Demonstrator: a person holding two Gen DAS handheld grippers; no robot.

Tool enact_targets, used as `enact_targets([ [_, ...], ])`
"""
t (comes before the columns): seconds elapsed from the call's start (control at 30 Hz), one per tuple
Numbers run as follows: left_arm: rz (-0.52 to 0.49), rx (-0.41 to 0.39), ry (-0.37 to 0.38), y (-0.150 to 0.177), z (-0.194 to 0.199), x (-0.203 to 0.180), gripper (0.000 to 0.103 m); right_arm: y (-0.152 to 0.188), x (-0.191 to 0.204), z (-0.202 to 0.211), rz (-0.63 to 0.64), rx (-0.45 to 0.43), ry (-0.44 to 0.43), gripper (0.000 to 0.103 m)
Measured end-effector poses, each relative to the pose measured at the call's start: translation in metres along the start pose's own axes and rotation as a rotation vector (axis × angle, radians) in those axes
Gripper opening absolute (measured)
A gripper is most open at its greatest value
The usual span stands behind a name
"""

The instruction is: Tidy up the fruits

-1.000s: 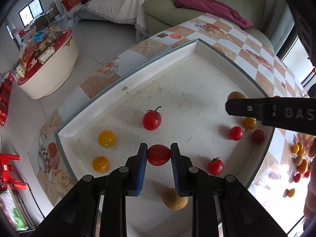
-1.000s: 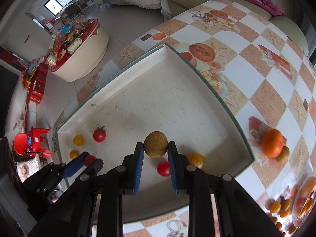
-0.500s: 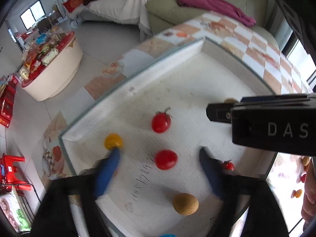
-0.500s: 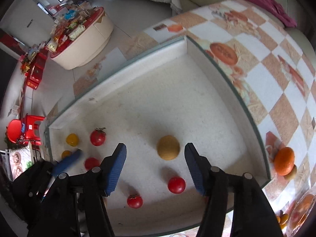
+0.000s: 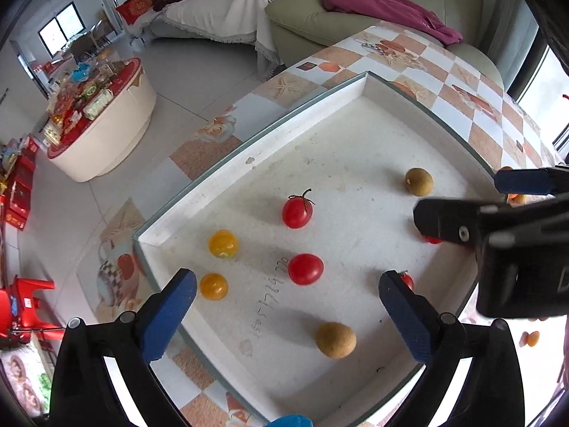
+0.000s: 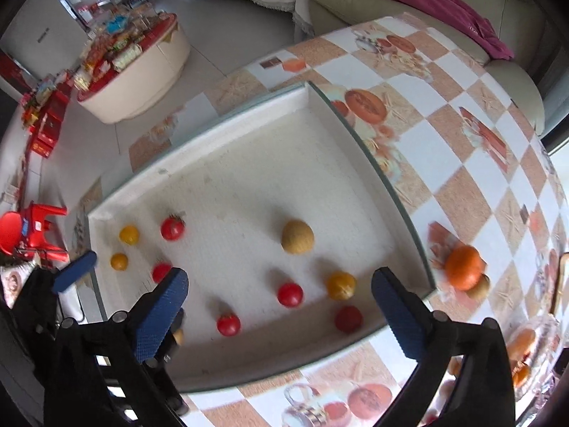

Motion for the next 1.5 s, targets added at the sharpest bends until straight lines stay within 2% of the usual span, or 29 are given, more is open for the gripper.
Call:
enact_targets([
  [0.17, 0.006, 0.053, -0.06, 0.006, 0.002, -0.004, 0.103, 0.014, -0.005, 0.002, 0.012, 0.023, 0.027, 0.103],
  [0.4, 0.051, 0.084, -0.024, 0.011, 0.0, 0.0, 0.103, 0.022, -0.007, 0.004, 0.022, 0.022, 0.032, 0.103],
  [1.5, 0.049, 0.066, -0.041, 0.01, 0.006, -0.001, 0.103, 0.026, -0.002, 0.003, 0.027, 0.03, 0.018, 0.103],
])
Point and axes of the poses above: each gripper's, at about its wrist camera, not at the fingertips, and z roughly against the way its jaws point, x to its left, y to its underside, the point moved 5 cm from there along -z, roughly the way its jaws point, and after that the axes turned 11 degrees about x, right-handed, at the moved point
